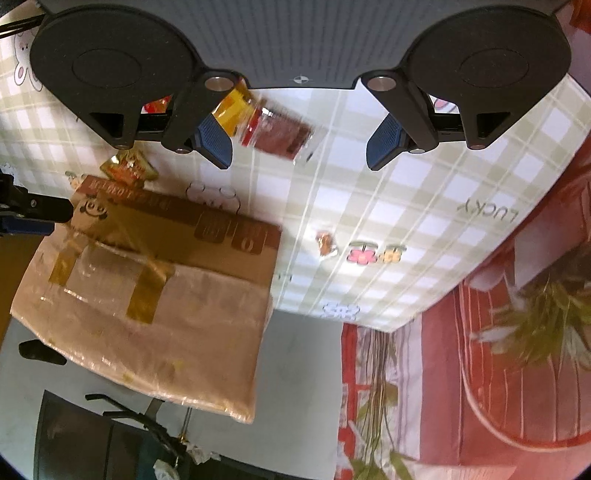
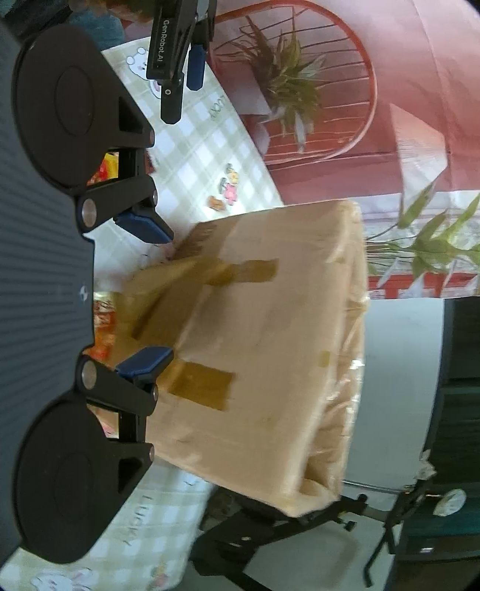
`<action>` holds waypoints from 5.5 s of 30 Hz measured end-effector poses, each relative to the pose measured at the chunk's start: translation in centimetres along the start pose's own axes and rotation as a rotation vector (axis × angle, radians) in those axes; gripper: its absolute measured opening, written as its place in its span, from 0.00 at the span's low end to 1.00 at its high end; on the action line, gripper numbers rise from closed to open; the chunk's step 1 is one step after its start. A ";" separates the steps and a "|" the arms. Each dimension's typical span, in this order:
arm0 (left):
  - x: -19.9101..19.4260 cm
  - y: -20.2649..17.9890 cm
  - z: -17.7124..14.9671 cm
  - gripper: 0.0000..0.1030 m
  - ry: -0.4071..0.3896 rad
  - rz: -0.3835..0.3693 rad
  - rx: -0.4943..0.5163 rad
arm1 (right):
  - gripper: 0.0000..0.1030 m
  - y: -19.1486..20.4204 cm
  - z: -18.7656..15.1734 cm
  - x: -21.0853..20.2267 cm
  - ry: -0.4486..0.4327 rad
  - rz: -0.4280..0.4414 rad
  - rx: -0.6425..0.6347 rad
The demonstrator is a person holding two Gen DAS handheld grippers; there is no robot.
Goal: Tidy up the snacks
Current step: 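Move both tools back down toward the remaining snacks, then approach the red candies with the left gripper while the right grasps the white cracker packet, then lift the cracker packet with the right gripper while the left moves over the red candy packets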
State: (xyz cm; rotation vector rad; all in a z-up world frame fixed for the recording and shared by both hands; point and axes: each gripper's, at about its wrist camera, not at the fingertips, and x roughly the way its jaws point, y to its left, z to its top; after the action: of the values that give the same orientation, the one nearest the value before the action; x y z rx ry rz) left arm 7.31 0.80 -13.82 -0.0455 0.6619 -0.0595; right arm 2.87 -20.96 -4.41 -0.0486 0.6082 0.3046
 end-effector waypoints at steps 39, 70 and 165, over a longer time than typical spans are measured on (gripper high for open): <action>0.2 0.0 -2.5 0.79 0.079 -0.014 -0.016 | 0.67 2.2 -5.2 0.9 0.126 0.023 0.035; 0.9 0.0 -3.4 0.75 0.130 -0.069 -0.031 | 0.84 6.5 -8.7 1.9 0.366 0.143 -0.150; 3.0 -1.4 -4.2 0.65 0.216 -0.141 -0.027 | 0.57 0.9 -8.0 6.7 0.126 0.035 -0.052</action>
State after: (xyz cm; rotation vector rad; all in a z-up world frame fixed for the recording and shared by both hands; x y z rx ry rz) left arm 6.99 -0.86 -18.89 -0.1128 0.8746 -0.1938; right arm 3.35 -19.43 -14.78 -0.1081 0.7269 0.3536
